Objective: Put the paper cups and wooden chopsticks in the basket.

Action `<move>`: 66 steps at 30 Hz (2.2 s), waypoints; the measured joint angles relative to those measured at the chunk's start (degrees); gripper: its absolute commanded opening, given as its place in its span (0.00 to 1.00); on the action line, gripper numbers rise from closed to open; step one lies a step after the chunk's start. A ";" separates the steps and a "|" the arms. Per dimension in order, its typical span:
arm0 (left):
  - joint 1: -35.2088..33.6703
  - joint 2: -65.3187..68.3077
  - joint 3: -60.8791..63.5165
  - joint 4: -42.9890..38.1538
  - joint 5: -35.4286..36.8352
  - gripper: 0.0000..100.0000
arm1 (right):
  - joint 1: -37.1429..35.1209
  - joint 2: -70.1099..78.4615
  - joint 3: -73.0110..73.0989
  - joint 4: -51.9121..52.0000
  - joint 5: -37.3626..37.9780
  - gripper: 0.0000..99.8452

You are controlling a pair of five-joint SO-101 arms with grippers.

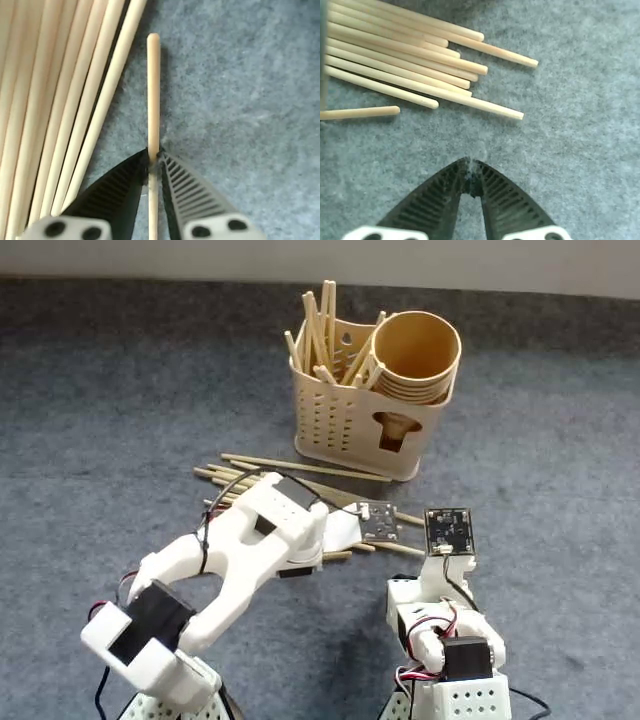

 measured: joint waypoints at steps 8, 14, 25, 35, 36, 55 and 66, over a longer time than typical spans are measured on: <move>0.00 -0.97 0.53 -0.53 0.00 0.01 | 1.76 0.00 0.00 0.00 0.00 0.00; -0.53 -1.23 0.62 -0.88 0.00 0.01 | 0.53 0.00 0.00 0.00 0.00 0.00; -0.53 -19.87 13.80 -5.71 0.00 0.01 | -0.88 0.00 0.00 0.00 0.00 0.00; -3.96 -38.51 17.23 -5.80 8.18 0.01 | -0.88 0.00 0.00 0.00 0.00 0.00; -4.48 -39.74 17.23 -5.80 9.49 0.01 | -0.88 0.00 0.00 0.00 0.00 0.00; -10.55 -61.01 0.18 -5.80 35.52 0.01 | 7.12 0.00 0.00 0.00 0.00 0.00; -10.55 -61.10 -3.60 -24.26 43.69 0.01 | 7.38 0.00 0.00 0.00 0.00 0.00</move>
